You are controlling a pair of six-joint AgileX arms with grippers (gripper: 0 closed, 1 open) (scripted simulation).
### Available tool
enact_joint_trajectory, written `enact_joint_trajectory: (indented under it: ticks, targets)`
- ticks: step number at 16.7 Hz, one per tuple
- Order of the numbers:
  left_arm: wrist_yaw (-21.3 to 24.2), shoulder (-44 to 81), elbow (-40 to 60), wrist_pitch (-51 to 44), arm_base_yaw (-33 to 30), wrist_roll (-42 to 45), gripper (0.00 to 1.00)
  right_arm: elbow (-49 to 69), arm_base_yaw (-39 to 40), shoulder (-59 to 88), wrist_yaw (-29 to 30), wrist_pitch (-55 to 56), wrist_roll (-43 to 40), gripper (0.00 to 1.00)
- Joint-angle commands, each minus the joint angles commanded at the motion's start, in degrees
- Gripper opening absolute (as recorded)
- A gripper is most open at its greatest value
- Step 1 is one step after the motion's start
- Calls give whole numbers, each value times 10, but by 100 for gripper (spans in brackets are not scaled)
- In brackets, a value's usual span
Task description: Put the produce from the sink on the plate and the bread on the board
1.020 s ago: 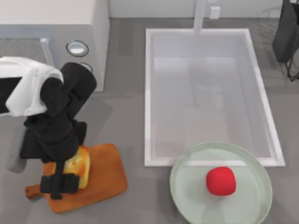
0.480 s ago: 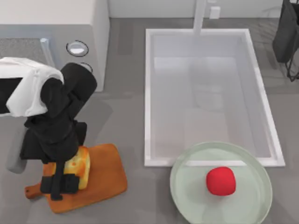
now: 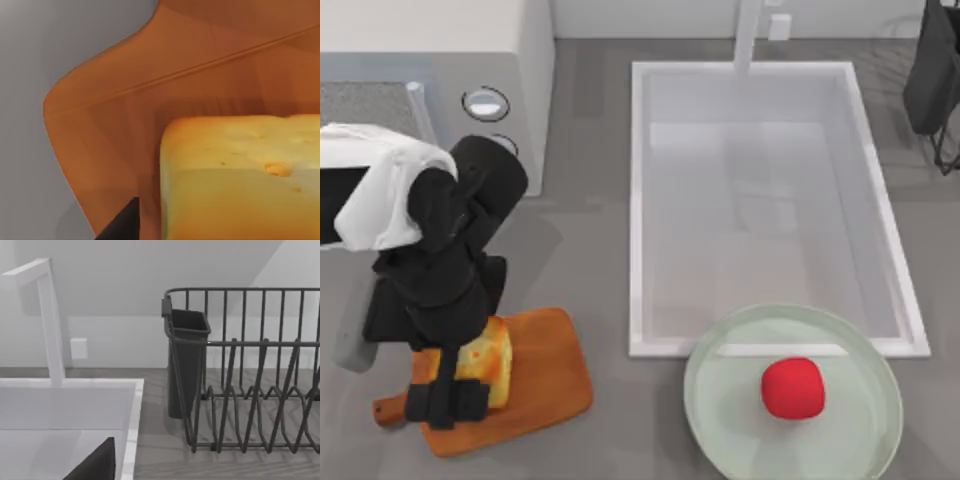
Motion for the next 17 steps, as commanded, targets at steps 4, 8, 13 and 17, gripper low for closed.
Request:
enact_joint_trajectory:
  ticks: [4, 8, 13, 17]
  targets:
    - [0, 0, 0, 0, 0, 0, 100, 0, 0, 0, 0, 0, 0, 100]
    - [0, 0, 0, 0, 0, 0, 100, 0, 0, 0, 0, 0, 0, 100]
    - [-9, -55, -15, 53, 34, 48, 100, 0, 0, 0, 0, 0, 0, 100]
    - [-22, -184, -73, 156, 99, 190, 100, 0, 0, 0, 0, 0, 0, 100]
